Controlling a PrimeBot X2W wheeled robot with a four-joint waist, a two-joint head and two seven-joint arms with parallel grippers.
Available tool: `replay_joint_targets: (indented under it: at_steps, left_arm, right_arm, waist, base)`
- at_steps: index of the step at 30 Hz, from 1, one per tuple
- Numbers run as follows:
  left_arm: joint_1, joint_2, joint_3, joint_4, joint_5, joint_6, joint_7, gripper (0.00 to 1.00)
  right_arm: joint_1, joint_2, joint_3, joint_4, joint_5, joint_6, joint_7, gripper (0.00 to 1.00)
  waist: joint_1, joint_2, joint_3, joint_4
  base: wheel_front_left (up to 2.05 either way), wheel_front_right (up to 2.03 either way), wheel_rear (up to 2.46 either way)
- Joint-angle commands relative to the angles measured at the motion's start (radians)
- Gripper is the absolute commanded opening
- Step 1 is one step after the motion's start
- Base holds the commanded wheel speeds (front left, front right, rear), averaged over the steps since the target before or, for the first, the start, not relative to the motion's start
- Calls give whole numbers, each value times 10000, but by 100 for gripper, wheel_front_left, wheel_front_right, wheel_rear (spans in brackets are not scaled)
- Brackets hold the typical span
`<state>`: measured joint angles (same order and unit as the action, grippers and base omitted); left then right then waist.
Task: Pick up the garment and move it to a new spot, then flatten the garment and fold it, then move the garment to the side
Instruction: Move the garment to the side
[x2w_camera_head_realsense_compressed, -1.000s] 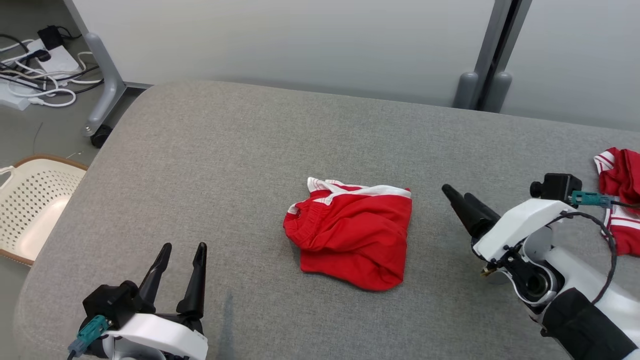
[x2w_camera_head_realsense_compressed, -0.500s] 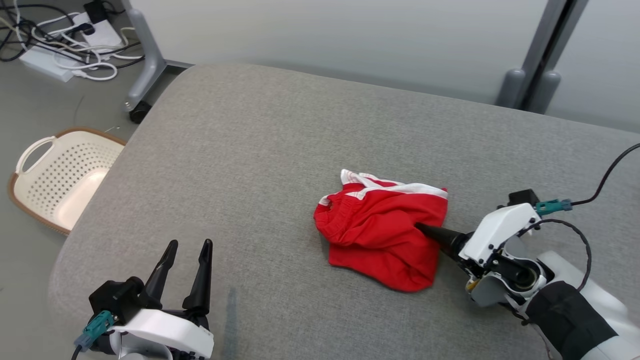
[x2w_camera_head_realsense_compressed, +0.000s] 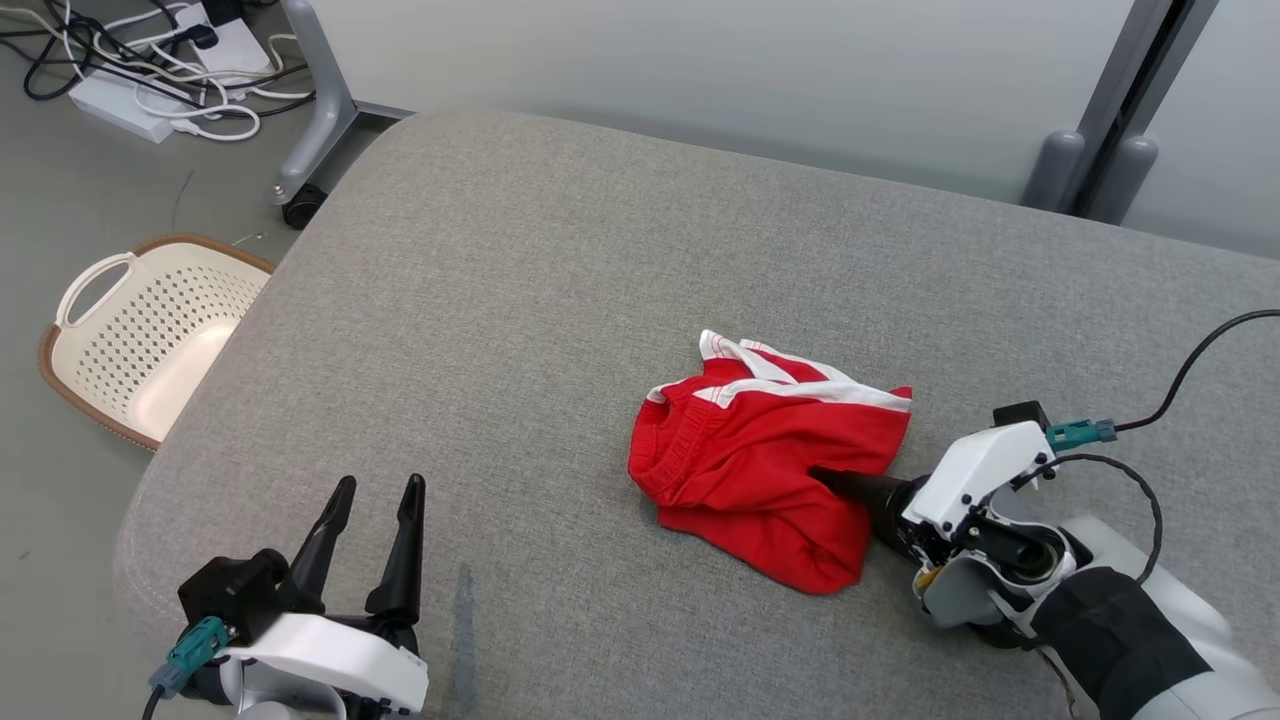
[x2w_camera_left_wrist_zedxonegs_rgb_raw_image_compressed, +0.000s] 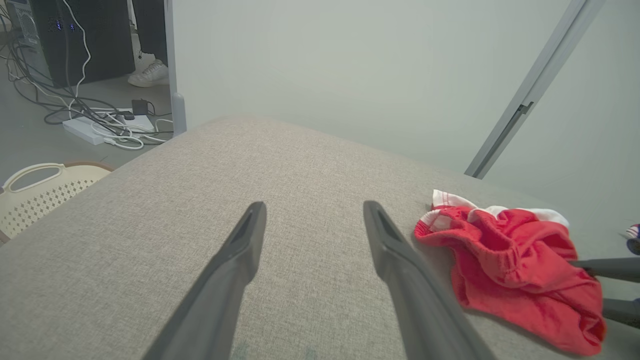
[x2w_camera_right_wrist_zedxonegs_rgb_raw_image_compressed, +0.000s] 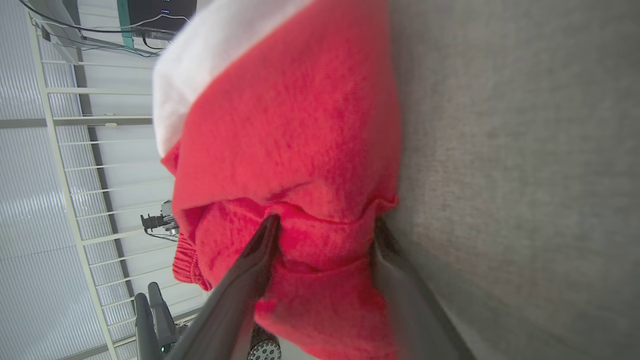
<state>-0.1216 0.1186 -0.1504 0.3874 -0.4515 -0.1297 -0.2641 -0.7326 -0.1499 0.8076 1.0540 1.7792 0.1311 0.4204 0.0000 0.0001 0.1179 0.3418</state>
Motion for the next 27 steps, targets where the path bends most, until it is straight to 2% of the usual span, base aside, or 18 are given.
replay_joint_targets:
  at_steps: [1,6,10,15,21,27]
  left_arm:
    - [-108,68,33,-10,-38,-20,1,100]
    - [-90,81,24,-9,-30,-20,1,100]
    - [-71,132,20,-39,-13,-20,1,100]
    - [-41,191,-25,-84,10,-20,1,100]
    - [-221,249,-163,-182,25,-20,1,100]
    - [-505,349,-328,-246,-42,-19,2,100]
  right_arm:
    - [6,42,-38,-17,38,0,-44,0]
    - [-94,-187,-91,-525,-245,3,-340,0]
    - [-169,-581,202,-1454,-948,9,-709,0]
    - [-392,-1127,545,-2231,-1564,11,-547,0]
    - [-994,-2277,1014,-3536,-2203,11,538,0]
    - [-2054,-3388,1306,-4240,-2842,11,1522,0]
  waist:
    - [0,-1,-2,-30]
    - [0,-1,-41,-156]
    - [0,-1,-80,-377]
    - [0,-1,-98,-797]
    - [0,-1,143,-1625]
    - [0,-1,705,-2284]
  base:
    - [0,0,0]
    - [0,0,0]
    - [0,0,0]
    - [0,0,0]
    - [0,0,0]
    - [0,0,0]
